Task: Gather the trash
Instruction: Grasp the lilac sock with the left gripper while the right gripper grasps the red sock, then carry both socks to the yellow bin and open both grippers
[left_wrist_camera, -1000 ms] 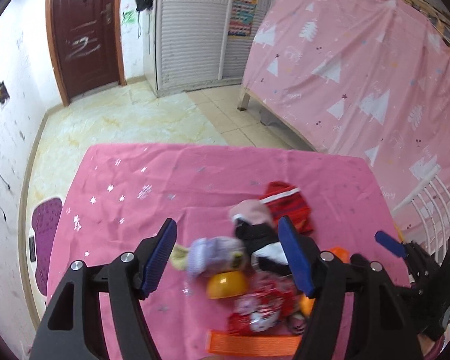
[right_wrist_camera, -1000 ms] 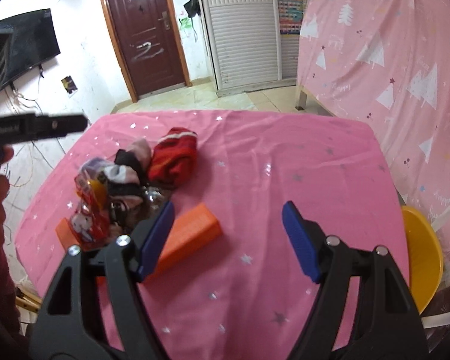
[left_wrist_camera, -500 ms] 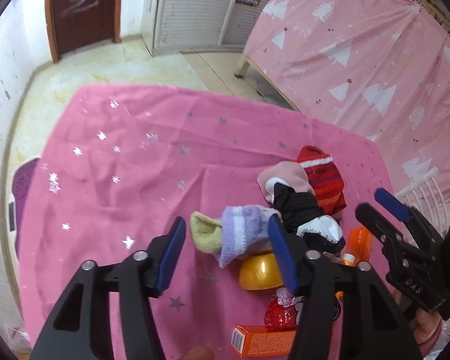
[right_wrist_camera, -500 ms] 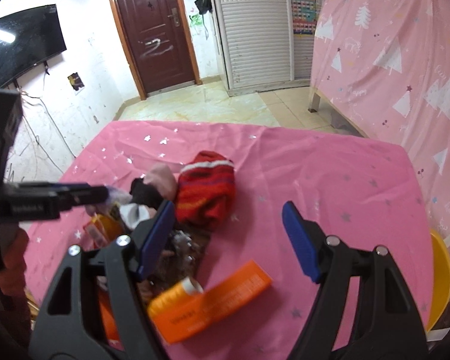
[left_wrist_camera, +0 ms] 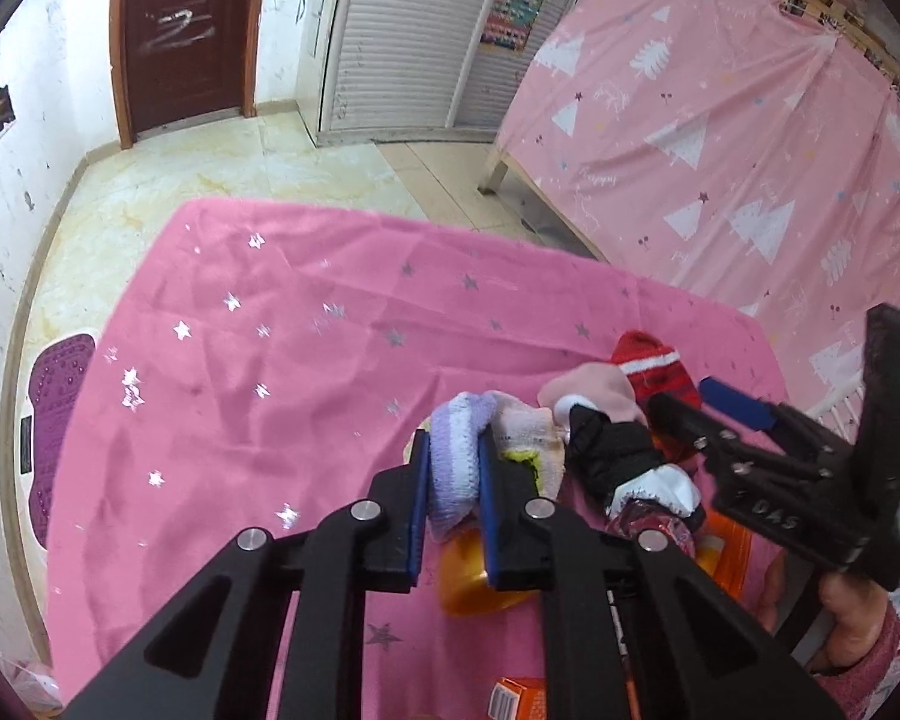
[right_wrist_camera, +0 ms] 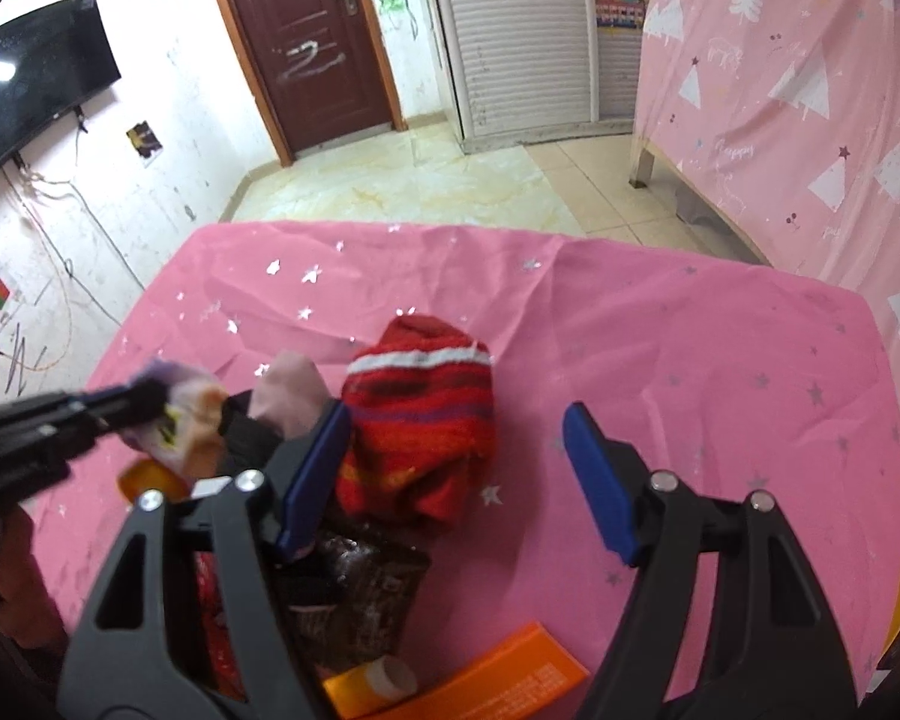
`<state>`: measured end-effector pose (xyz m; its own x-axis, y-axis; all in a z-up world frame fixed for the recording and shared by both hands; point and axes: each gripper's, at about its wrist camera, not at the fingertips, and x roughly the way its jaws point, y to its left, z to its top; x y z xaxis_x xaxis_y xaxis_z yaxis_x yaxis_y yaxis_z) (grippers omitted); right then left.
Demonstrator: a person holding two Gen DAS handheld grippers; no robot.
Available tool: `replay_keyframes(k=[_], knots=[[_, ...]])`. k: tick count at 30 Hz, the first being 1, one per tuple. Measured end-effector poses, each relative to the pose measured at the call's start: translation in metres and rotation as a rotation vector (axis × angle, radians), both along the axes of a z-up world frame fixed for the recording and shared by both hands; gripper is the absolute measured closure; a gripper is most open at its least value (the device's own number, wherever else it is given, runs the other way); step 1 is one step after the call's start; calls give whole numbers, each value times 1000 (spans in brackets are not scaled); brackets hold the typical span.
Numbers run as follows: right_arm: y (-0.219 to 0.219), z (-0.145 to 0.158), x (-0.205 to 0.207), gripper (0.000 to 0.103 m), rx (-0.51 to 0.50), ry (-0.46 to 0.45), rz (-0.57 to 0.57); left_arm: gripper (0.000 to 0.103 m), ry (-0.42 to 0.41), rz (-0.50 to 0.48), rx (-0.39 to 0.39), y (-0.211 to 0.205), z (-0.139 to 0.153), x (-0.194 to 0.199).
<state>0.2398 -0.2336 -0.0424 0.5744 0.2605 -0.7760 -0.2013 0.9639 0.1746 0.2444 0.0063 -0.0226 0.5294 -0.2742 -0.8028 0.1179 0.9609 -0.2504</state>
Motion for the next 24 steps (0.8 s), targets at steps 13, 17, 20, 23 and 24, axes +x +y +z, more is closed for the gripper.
replay_keyframes(k=[13,17,20,23,24], knots=[[-5,15,-10,90,-18,-93,-25,95,-60,17,22,5,28,-11],[-19,27,-20,90,-6,-135,-51,95,-80,16,27,-1,39,-17],[-31,33,-26,90,7,-152,-67,95,-96,10,31,-11,49,-20],[-47,36,-33,90,25,-165,-84,95,-110,-6,38,-25,59,-23],[-52,37,-35,90,27,-170,-91,95,-114,-12,41,-30,61,-24]])
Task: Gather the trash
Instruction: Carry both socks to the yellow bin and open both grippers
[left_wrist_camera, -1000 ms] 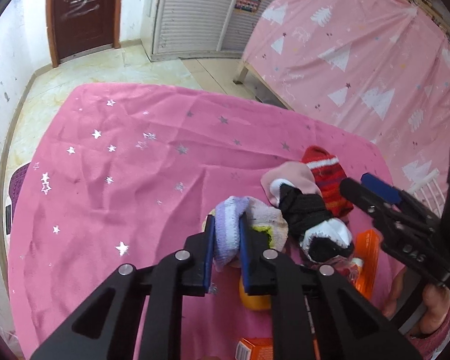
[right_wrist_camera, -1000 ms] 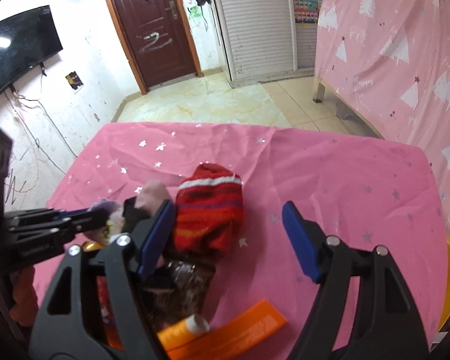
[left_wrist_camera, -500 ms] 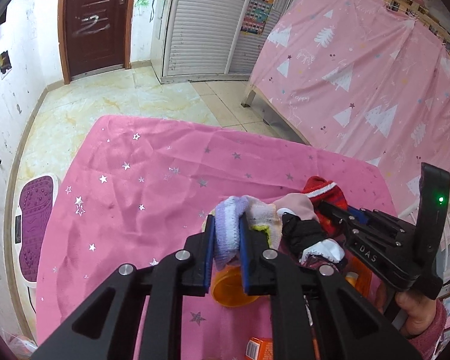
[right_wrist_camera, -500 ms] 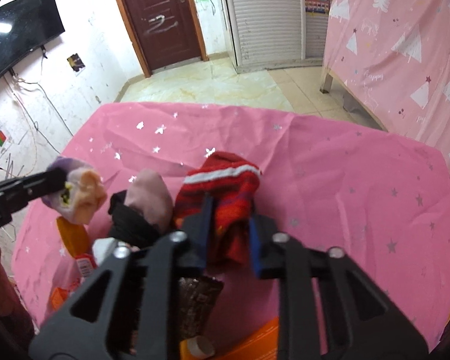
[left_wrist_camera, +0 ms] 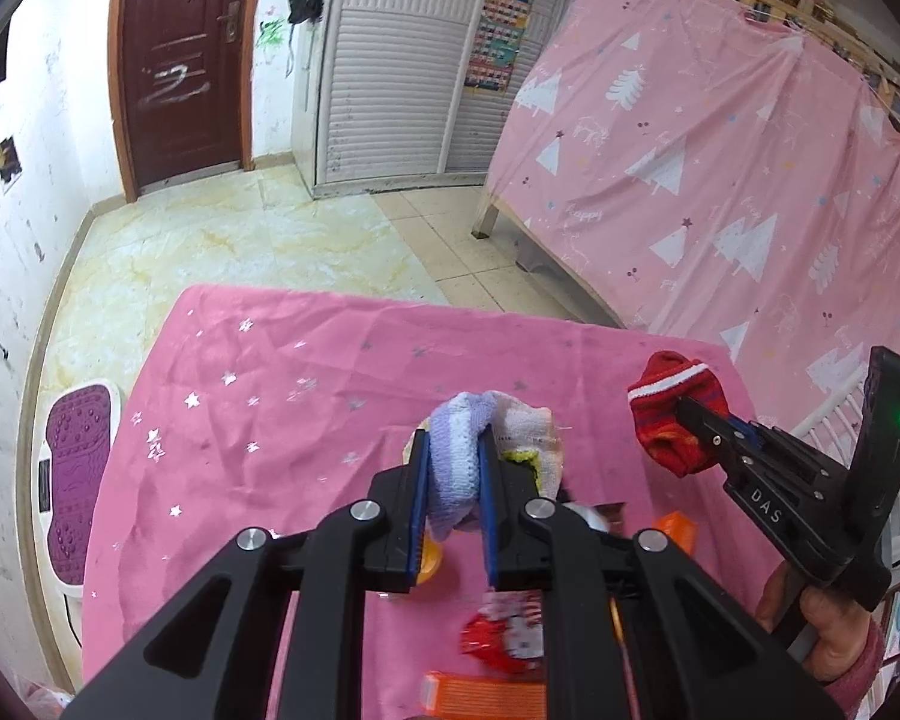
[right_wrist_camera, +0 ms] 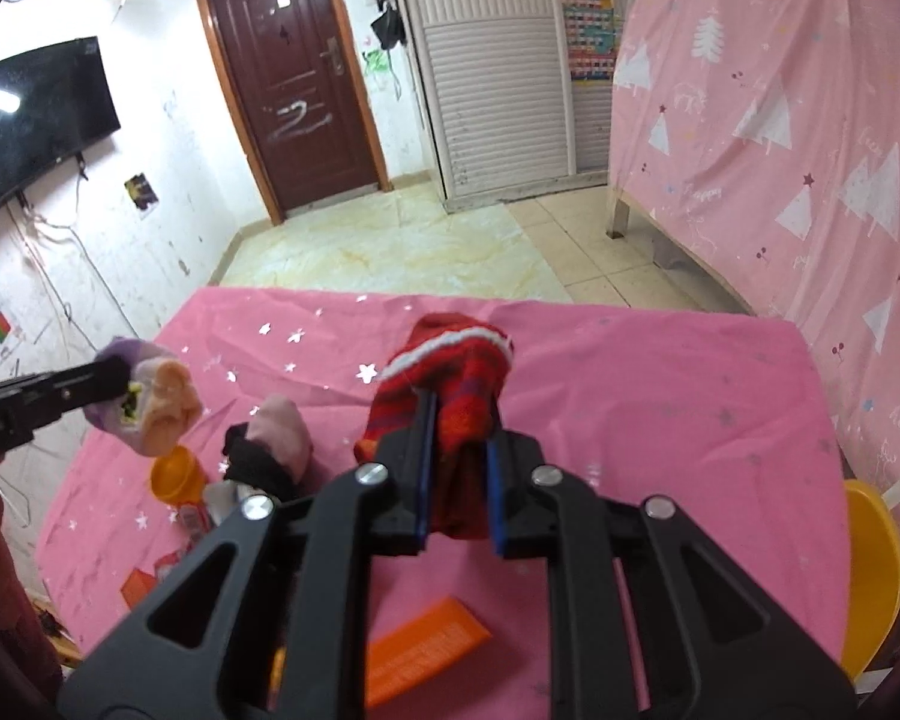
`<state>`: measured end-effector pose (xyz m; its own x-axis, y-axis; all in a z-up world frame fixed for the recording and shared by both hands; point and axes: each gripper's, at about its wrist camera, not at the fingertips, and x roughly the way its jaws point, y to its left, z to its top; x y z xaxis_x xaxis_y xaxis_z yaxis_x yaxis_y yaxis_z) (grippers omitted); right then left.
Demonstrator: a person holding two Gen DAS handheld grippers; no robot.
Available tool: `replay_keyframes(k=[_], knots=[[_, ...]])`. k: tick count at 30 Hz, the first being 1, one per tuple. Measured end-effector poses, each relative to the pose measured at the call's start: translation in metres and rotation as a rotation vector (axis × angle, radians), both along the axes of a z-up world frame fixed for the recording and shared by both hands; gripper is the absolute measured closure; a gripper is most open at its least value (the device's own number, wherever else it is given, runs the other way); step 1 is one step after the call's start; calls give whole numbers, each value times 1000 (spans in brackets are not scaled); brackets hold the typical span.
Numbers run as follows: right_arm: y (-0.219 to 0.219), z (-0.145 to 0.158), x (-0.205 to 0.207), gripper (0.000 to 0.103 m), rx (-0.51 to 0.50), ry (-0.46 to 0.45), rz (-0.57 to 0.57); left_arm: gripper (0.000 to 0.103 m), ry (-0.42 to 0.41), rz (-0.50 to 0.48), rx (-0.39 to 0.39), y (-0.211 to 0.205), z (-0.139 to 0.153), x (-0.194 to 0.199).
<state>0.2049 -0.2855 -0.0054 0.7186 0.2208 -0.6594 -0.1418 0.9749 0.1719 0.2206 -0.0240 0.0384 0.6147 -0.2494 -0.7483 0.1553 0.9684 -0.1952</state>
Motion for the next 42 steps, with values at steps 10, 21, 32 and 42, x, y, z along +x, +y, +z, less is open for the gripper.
replay_keyframes(k=[10,21,32,42], knots=[[-70,4,-27,90,52,-38,-93,95,-26,-82,35,-73,16,-7],[-168,-8,-66,89,99,-60,-249,95,-25,-215,65,-183,13,-18],[-247,-48,-93,89,113,-8,-384,95,27,-390,83,-296,-7,-29],[-295,-83,-100,89,232,41,-439,95,50,-460,127,-372,-27,-30]])
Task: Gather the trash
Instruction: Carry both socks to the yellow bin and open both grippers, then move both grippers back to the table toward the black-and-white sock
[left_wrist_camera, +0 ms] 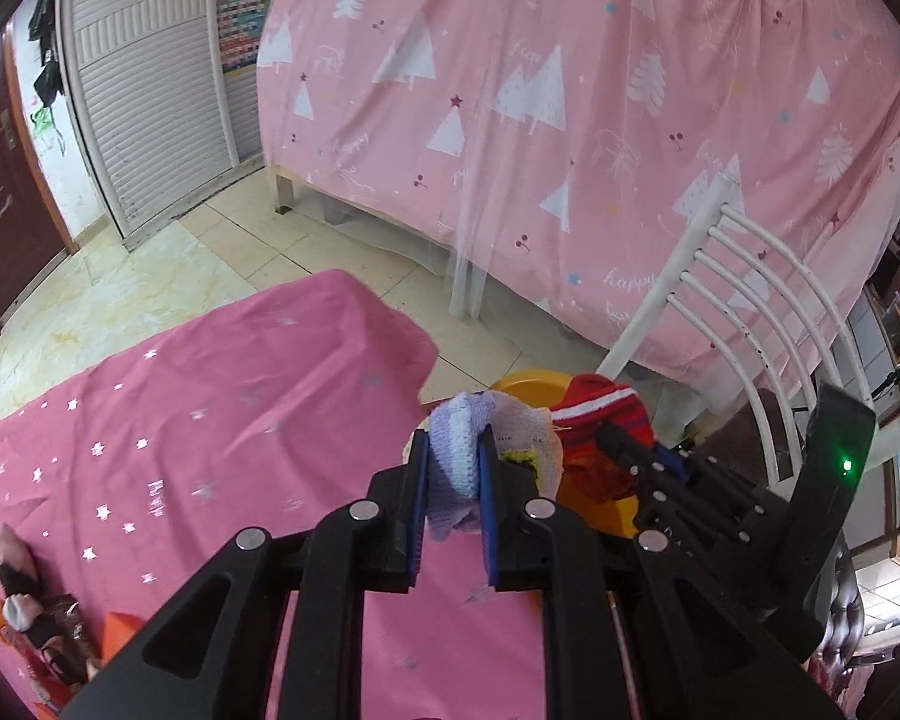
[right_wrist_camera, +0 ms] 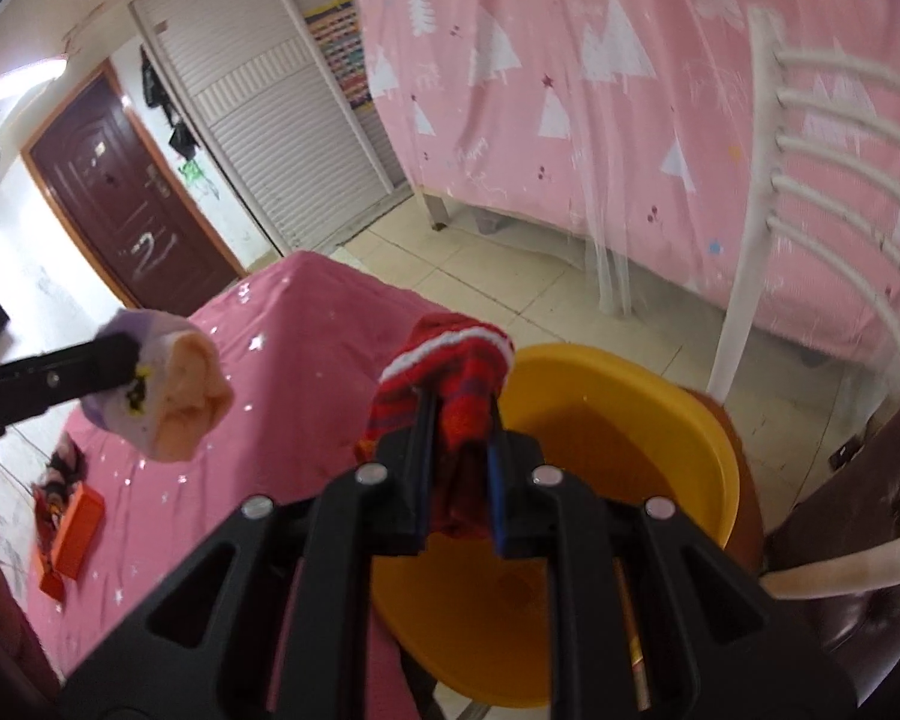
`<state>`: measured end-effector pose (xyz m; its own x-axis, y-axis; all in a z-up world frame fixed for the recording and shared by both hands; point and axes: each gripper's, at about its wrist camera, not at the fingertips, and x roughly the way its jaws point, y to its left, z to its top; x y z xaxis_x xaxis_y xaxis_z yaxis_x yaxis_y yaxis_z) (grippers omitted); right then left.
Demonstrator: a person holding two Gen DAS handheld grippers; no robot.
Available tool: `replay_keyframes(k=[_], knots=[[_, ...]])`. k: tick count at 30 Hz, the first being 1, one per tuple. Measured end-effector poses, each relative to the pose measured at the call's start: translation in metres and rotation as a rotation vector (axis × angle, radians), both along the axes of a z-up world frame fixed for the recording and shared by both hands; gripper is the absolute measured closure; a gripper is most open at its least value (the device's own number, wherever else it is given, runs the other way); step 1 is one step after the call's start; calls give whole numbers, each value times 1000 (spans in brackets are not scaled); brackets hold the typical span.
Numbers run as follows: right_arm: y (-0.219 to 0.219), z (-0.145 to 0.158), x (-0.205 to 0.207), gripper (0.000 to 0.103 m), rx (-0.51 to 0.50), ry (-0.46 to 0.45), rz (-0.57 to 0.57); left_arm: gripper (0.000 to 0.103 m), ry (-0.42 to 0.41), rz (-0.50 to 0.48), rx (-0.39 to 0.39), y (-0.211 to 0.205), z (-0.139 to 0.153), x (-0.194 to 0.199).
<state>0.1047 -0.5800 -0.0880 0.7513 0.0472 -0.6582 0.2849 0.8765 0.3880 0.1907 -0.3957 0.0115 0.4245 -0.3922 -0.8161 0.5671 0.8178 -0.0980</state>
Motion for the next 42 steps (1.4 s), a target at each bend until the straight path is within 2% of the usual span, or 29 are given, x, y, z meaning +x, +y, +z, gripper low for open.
replay_keyframes(k=[6,9,12,13,20,25,32,42], knots=[[-16,-6,-6,87,31,5,-32,94,14,-1,21,-26,-10,2],[-18,-7,-7,83,32,12,-38,81,50,3,26,-34,-18,6],[-19,-6,-6,71,31,10,-41,60,65,19,26,-35,-22,9],[-18,-6,-7,67,28,10,-41,57,61,26,25,-34,-22,8],[-8,2,-8,64,12,-10,-20,56,45,47,12,-16,-14,1],[8,18,-10,57,-23,-38,10,55,39,63,-19,4,-3,-2],[42,45,-13,54,-60,-88,45,52,-3,116,-36,52,17,0],[105,69,8,50,-93,-115,154,50,-17,218,-88,130,45,13]])
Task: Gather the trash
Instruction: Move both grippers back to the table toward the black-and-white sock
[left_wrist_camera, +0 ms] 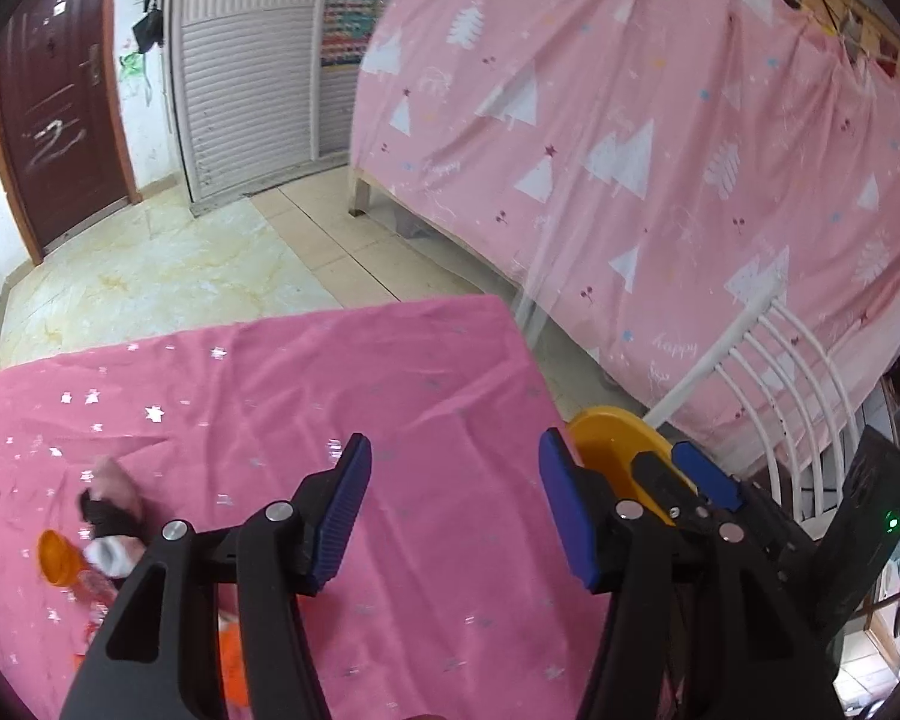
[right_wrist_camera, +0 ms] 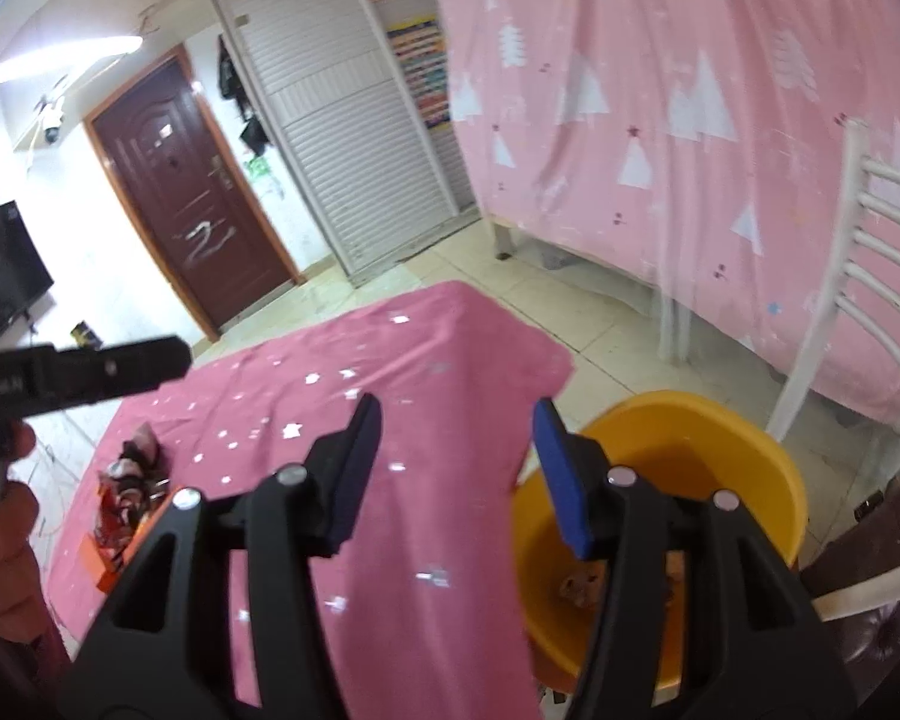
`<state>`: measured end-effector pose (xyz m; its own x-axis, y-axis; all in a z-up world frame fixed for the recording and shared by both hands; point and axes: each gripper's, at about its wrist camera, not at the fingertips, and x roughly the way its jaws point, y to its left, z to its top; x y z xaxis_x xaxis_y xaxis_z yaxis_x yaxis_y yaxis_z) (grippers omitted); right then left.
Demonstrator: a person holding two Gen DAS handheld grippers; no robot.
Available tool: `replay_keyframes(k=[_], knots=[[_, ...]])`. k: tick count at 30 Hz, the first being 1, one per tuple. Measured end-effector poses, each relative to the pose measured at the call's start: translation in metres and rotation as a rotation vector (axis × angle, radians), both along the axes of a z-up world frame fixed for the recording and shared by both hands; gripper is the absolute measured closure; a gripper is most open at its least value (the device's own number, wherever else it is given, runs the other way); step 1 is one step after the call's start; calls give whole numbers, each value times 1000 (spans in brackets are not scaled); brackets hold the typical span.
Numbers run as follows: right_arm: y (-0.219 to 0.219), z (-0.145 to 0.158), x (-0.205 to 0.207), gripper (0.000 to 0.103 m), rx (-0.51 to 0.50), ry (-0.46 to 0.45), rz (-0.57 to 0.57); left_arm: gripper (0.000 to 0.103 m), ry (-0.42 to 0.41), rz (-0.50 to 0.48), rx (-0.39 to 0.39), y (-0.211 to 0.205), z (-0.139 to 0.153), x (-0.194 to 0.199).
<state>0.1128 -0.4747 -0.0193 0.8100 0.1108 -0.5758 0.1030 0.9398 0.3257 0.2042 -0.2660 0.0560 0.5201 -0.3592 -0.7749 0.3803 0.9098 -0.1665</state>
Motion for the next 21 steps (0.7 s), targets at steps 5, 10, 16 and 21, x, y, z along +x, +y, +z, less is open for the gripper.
replay_keyframes(k=[5,10,16,21], knots=[[31,7,10,45,-26,1,55,49,-10,26,4,29,7,1],[61,11,17,45,-55,9,100,48,-23,59,5,58,11,1],[95,13,22,45,-90,25,146,36,-21,104,21,100,8,11],[124,10,27,45,-113,46,188,36,5,155,38,139,-5,24]])
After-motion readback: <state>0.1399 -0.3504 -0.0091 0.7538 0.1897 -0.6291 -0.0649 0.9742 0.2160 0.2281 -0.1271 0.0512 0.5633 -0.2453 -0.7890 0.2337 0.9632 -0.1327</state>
